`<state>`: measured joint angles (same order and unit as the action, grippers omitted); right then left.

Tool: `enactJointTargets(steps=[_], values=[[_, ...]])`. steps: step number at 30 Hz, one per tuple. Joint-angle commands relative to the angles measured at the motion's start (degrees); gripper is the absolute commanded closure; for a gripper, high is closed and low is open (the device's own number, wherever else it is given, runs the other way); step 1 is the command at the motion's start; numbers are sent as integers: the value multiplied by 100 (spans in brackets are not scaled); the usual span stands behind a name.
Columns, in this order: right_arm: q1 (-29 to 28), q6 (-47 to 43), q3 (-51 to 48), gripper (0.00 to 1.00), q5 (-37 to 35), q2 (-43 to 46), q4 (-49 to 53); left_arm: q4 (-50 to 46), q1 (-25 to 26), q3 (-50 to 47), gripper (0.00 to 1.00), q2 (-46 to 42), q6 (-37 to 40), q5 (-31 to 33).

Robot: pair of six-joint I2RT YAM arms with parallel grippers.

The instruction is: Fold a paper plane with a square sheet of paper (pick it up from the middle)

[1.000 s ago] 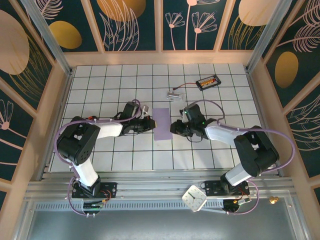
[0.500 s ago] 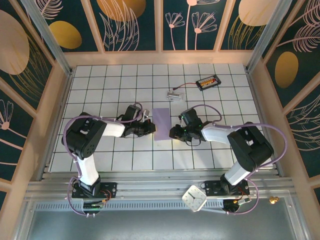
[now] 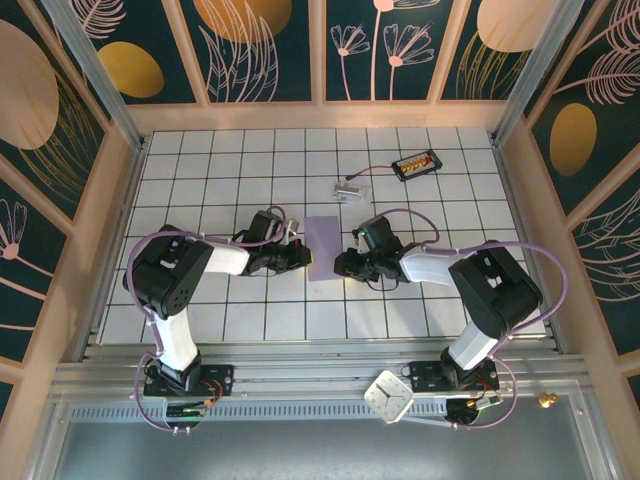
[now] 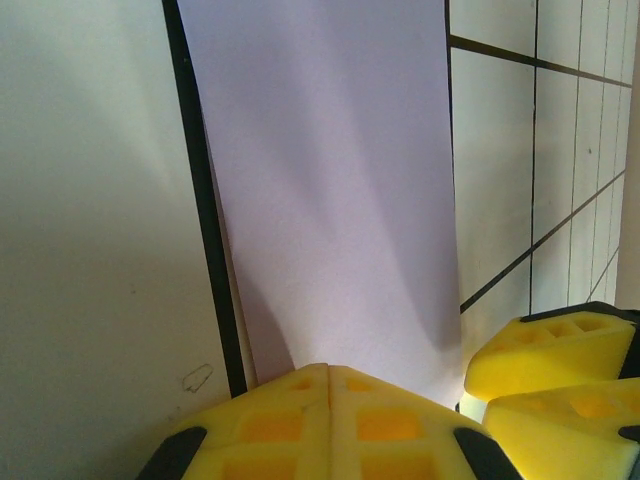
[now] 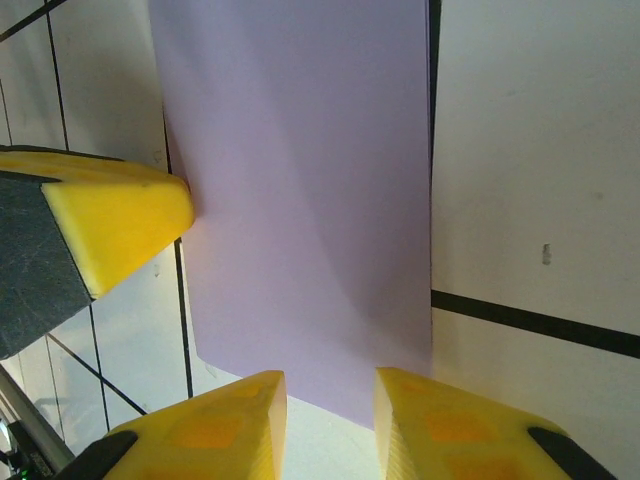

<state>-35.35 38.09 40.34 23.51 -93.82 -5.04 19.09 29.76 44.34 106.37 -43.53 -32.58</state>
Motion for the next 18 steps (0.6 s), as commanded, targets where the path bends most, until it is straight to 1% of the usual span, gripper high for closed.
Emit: enactJointTargets(steps=[1,7,11,18], values=[[-2,-42,80,70,11,-19,-81,-207,28,-127,100,149,187,82],[-1,-309,142,70,-553,141,482,-272,30,-114,100,116,226,115],[-15,-346,193,70,-645,32,565,-287,30,-114,100,125,248,121],[-68,-354,307,70,-582,-153,499,-325,30,-120,100,103,278,138]])
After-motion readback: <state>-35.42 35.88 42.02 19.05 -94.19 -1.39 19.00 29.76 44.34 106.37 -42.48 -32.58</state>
